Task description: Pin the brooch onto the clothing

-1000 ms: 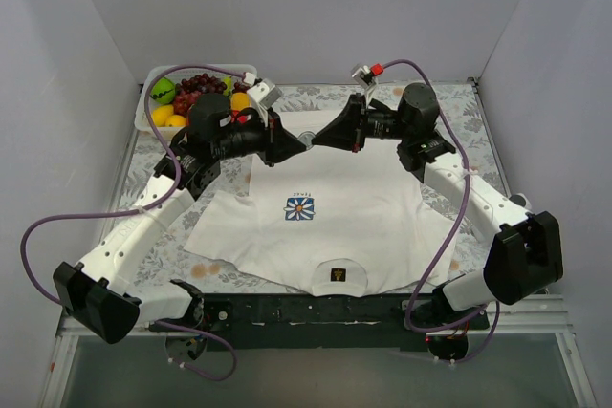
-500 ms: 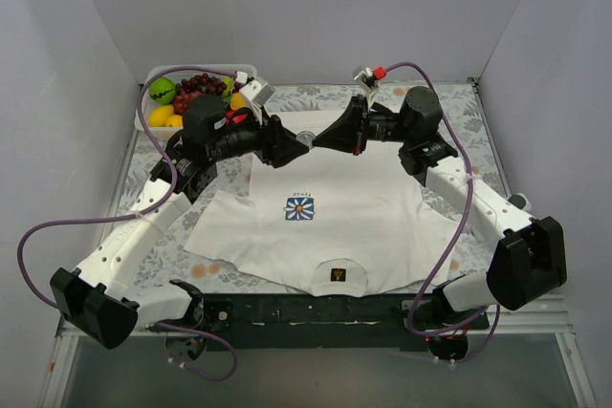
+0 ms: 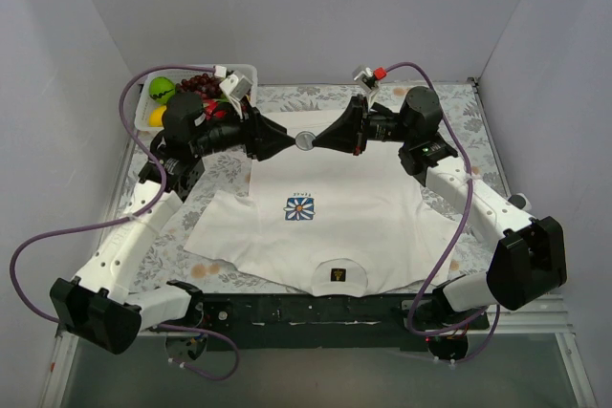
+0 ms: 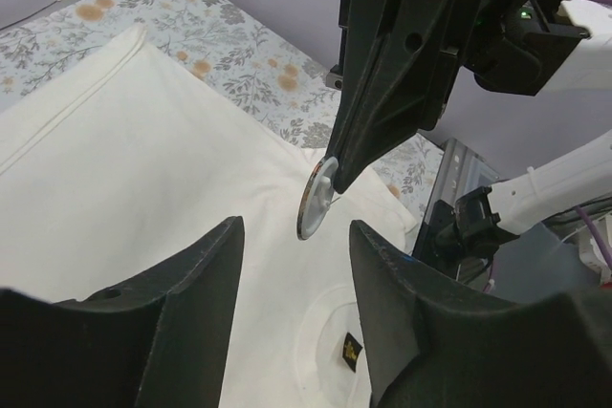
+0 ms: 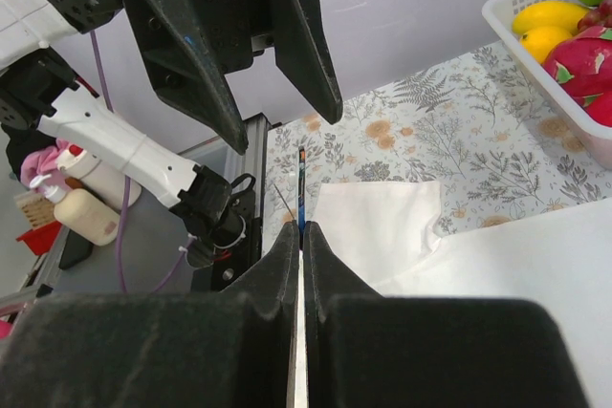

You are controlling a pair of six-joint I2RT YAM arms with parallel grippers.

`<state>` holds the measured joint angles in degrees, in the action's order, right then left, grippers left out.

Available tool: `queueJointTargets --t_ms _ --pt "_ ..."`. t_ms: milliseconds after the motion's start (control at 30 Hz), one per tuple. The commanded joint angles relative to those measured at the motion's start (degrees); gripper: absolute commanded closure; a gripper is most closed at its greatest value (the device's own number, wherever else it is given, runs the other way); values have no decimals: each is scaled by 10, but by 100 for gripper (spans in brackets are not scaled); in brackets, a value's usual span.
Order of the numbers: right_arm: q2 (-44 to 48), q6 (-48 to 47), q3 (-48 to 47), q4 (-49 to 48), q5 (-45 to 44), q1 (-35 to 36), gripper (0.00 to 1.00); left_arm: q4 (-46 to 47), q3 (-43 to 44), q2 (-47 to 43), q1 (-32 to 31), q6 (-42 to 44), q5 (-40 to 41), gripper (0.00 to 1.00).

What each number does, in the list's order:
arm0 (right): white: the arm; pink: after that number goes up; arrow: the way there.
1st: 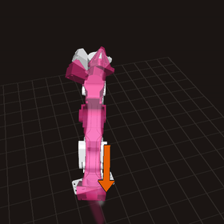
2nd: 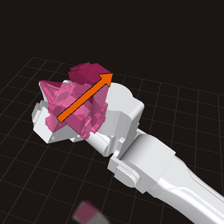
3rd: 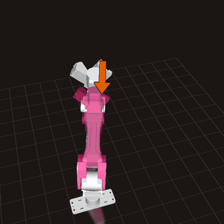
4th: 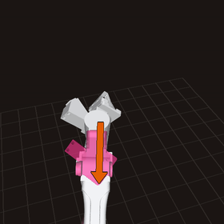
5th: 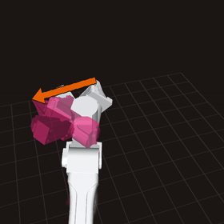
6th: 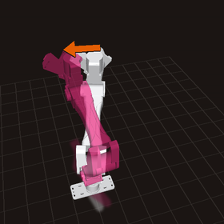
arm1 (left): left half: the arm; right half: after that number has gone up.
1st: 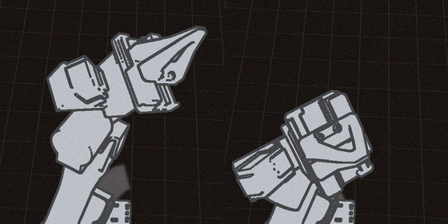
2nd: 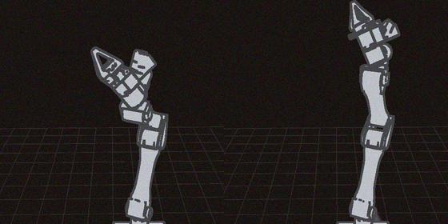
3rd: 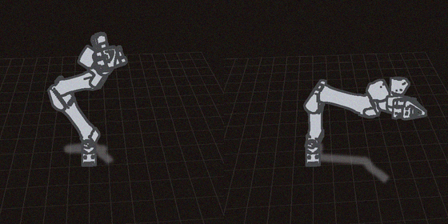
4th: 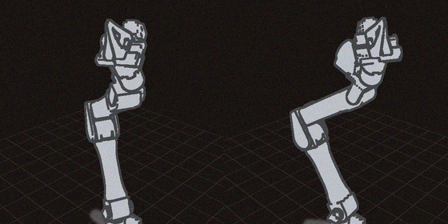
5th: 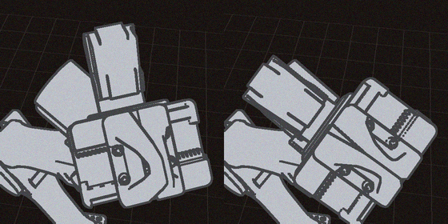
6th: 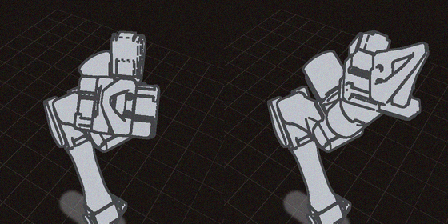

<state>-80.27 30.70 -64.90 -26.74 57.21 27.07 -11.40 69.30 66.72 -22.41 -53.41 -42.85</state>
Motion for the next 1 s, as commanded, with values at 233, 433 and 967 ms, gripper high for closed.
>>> queueJointTargets --t_ms 233,433,967 --pt "19 8 1 -38 10 0 99 44 -8 17 9 -25 -89 58" --pt "18 14 2 -40 11 0 99 58 -12 32 9 -36 -97 65" --pt "10 10 3 -35 17 0 99 102 -21 50 9 -57 -112 95"
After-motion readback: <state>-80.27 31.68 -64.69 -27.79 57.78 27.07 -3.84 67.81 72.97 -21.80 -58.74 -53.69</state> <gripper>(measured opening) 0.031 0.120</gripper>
